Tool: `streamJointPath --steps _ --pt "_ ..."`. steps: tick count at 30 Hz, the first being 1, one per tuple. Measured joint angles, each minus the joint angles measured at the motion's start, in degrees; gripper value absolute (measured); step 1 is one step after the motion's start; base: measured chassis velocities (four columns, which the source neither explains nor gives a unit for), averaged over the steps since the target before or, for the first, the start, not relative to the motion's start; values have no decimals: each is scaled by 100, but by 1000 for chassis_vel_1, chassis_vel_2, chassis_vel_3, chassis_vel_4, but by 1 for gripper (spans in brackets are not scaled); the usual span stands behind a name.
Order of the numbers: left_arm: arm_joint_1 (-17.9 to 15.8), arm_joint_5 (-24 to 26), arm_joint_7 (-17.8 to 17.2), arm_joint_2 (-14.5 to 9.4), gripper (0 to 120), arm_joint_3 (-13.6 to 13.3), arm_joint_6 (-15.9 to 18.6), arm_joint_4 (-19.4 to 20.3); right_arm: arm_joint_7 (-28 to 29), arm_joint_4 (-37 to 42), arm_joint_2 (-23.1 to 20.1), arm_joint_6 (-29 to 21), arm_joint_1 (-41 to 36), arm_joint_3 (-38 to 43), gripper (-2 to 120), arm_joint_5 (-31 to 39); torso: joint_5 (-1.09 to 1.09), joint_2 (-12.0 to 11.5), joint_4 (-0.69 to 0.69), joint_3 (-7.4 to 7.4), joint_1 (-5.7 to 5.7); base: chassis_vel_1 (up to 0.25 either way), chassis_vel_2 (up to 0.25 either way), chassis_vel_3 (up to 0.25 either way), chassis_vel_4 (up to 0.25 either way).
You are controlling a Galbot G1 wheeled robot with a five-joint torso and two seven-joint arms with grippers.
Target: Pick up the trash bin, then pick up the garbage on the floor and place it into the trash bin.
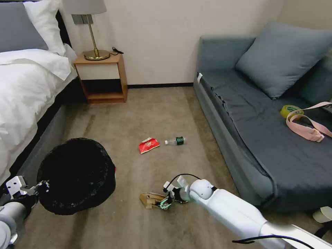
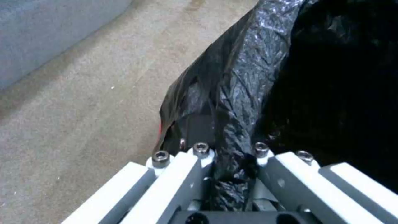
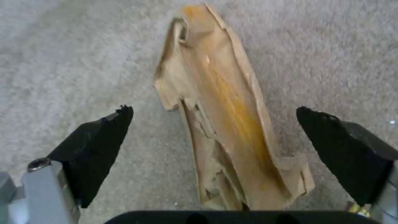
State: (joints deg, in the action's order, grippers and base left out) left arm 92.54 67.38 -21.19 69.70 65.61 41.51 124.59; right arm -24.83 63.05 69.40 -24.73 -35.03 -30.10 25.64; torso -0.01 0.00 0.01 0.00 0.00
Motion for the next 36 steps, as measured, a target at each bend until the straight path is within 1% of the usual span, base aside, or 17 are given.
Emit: streamJointPath --steps 8,11,12,15,16,18,20,23,24,25,27,29,30,32,33,34,36 --pt "55 -61 9 67 2 2 -3 78 -23 -540 235 169 -29 83 98 -487 0 0 -1 0 0 0 0 0 0" --pt "123 -80 36 96 2 60 -14 135 54 -763 351 237 -62 170 84 -703 0 0 -1 0 0 0 0 0 0" --pt "123 -80 36 96 2 60 -14 135 54 -763 351 237 -62 170 84 -703 0 0 -1 0 0 0 0 0 0" --pt "178 -89 49 147 2 123 -17 189 131 -864 421 317 -113 230 70 -855 1 0 0 0 0 0 0 0 0" --pt "178 -89 49 147 2 123 -17 189 131 -864 421 317 -113 230 70 -855 1 0 0 0 0 0 0 0 0" --pt "204 -100 58 208 2 141 -18 230 136 -908 454 382 -153 279 59 -938 1 0 -1 0 0 0 0 0 0" --pt "211 -112 63 236 2 146 -18 239 136 -926 469 405 -170 299 56 -971 1 0 -1 -1 0 0 0 0 0" --pt "244 -175 85 318 2 159 -19 244 161 -978 521 481 -228 368 41 -1072 1 1 -1 -1 -1 0 0 0 0" --pt "244 -175 85 318 2 159 -19 244 161 -978 521 481 -228 368 41 -1072 1 1 -1 -1 -1 0 0 0 0" --pt "247 -186 91 327 2 162 -21 244 188 -980 536 484 -249 396 36 -1090 1 1 -1 -1 -1 0 0 0 0" --pt "237 -193 98 328 2 163 -24 241 261 -941 536 485 -289 427 26 -1105 3 1 1 -1 -1 0 0 0 0" --pt "230 -193 99 325 2 162 -25 233 291 -905 523 481 -306 431 23 -1106 4 1 1 -1 -1 0 0 0 0" --pt "216 -197 99 312 2 150 -25 213 327 -854 500 474 -329 443 18 -1107 4 0 2 -1 0 0 0 0 0" --pt "181 -211 99 269 2 94 -30 156 419 -746 441 432 -377 495 10 -1093 3 0 2 0 0 0 0 0 0" --pt "181 -211 99 269 2 94 -30 156 419 -746 441 432 -377 495 10 -1093 3 0 2 0 0 0 0 0 0" --pt "153 -225 99 237 2 45 -35 108 492 -675 388 397 -403 545 3 -1061 1 0 0 0 0 0 0 0 0" --pt "103 -256 100 182 2 -44 -39 15 613 -507 261 360 -446 659 0 -955 -1 0 -2 0 0 0 0 0 0"
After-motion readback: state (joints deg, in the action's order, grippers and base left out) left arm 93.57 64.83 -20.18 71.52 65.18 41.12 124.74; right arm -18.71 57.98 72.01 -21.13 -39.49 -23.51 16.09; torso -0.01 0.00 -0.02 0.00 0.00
